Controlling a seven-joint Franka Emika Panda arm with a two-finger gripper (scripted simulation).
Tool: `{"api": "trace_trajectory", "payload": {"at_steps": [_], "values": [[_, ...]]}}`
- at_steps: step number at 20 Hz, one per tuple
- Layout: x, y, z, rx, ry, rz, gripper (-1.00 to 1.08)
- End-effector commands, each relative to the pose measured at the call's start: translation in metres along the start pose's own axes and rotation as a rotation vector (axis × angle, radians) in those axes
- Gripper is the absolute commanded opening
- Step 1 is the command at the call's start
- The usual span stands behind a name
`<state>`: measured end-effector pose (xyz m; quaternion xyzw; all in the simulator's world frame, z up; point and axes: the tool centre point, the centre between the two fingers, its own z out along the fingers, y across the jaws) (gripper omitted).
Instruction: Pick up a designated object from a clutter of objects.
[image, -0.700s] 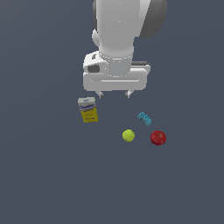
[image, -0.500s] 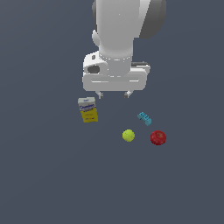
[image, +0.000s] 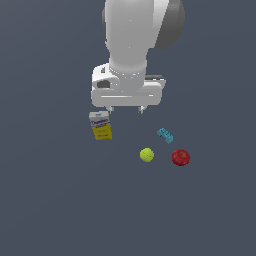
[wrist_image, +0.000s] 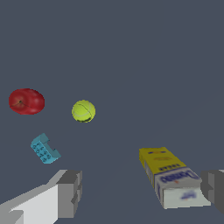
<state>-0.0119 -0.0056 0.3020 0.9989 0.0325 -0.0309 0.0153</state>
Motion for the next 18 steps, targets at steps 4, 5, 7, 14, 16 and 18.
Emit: {"api": "trace_trajectory", "payload": {"at_steps": [4, 5, 7, 14, 16, 18], "values": [[0.004, -0.004, 0.007, 0.001, 0.003, 0.015, 1.00], [0.005, -0.006, 0.011, 0.002, 0.004, 0.021, 1.00], [0.009, -0.009, 0.018, 0.003, 0.006, 0.036, 1.00], [0.025, -0.030, 0.060, 0.011, 0.019, 0.120, 1.00], [0.030, -0.039, 0.076, 0.015, 0.024, 0.154, 1.00], [0.035, -0.048, 0.095, 0.018, 0.029, 0.191, 1.00]]}}
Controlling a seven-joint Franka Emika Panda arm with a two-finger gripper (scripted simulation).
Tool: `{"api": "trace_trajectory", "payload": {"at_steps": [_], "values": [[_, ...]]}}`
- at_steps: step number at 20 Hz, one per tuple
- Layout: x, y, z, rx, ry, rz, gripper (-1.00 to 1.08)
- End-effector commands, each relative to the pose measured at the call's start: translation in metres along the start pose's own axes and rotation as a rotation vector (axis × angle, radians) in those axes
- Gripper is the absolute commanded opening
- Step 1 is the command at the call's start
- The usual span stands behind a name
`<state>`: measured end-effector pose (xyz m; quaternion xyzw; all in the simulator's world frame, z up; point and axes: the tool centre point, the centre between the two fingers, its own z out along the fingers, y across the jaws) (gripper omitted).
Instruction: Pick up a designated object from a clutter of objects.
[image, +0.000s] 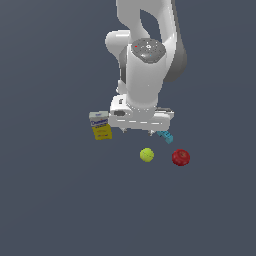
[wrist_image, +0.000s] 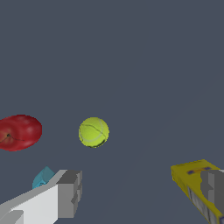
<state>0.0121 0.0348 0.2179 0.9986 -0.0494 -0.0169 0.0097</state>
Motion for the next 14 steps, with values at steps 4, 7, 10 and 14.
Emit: {"api": "trace_trajectory", "payload": {"at_steps": [4, 7, 10, 14], "values": [[0.005, -0.026, 0.052, 0.010, 0.013, 0.104, 1.00], [0.004, -0.037, 0.076, 0.015, 0.019, 0.152, 1.00], [0.003, -0.046, 0.095, 0.019, 0.023, 0.192, 1.00], [0.001, -0.054, 0.113, 0.023, 0.027, 0.229, 1.00]]}}
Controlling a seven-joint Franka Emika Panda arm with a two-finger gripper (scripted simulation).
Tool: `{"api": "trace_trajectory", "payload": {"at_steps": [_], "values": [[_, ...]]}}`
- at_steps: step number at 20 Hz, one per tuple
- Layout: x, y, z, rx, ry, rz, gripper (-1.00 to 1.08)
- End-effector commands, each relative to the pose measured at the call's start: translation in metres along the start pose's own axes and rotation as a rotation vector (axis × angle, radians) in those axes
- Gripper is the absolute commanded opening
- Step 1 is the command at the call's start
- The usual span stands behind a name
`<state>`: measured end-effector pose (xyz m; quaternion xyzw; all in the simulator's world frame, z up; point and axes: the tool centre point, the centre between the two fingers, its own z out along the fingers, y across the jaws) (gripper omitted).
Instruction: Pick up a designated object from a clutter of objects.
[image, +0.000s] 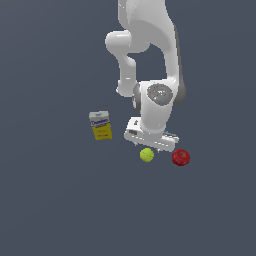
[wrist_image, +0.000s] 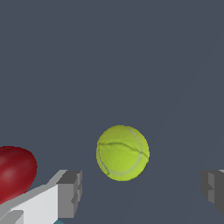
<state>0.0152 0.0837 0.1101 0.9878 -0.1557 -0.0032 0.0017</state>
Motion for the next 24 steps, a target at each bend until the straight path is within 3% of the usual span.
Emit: {"api": "trace_trajectory", "payload": {"at_steps": [1, 12, 24], "values": [[-0.002, -0.004, 0.010, 0.003, 0.004, 0.022, 1.00], [-0.004, -0.007, 0.023, 0.004, 0.005, 0.038, 1.00], [-0.004, -0.007, 0.068, 0.004, 0.006, 0.041, 1.00]]}}
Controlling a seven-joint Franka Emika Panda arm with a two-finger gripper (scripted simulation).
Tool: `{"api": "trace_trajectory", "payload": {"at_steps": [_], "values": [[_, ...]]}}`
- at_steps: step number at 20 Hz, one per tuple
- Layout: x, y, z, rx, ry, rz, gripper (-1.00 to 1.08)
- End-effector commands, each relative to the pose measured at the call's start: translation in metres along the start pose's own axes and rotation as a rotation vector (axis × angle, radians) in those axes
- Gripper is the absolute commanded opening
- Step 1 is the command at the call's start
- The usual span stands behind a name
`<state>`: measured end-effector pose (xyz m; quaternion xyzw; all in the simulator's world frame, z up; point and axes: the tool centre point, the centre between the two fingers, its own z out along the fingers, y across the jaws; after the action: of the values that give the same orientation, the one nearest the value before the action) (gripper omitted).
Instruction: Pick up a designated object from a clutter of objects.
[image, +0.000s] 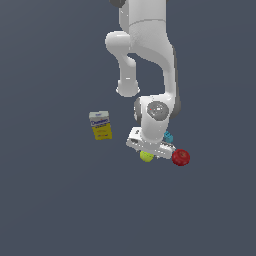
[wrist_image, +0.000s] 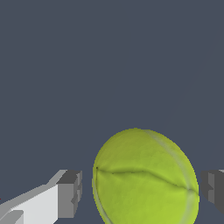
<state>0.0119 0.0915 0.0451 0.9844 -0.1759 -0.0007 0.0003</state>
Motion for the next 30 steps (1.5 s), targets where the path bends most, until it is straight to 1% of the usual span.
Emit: {"api": "trace_trajectory", "payload": {"at_steps": [1, 2, 3, 14, 18, 24, 30], "values": [[0.001, -0.001, 0.004, 0.001, 0.001, 0.000, 1.00], [0.001, -0.001, 0.004, 0.001, 0.001, 0.000, 1.00], [0.001, -0.001, 0.004, 0.001, 0.001, 0.000, -1.00], [0.001, -0.001, 0.003, 0.002, 0.002, 0.000, -1.00], [0.001, 0.004, -0.002, 0.002, 0.002, 0.000, -1.00], [0.005, 0.026, -0.023, 0.002, 0.002, 0.000, -1.00], [0.011, 0.066, -0.061, 0.002, 0.001, 0.000, -1.00]]}}
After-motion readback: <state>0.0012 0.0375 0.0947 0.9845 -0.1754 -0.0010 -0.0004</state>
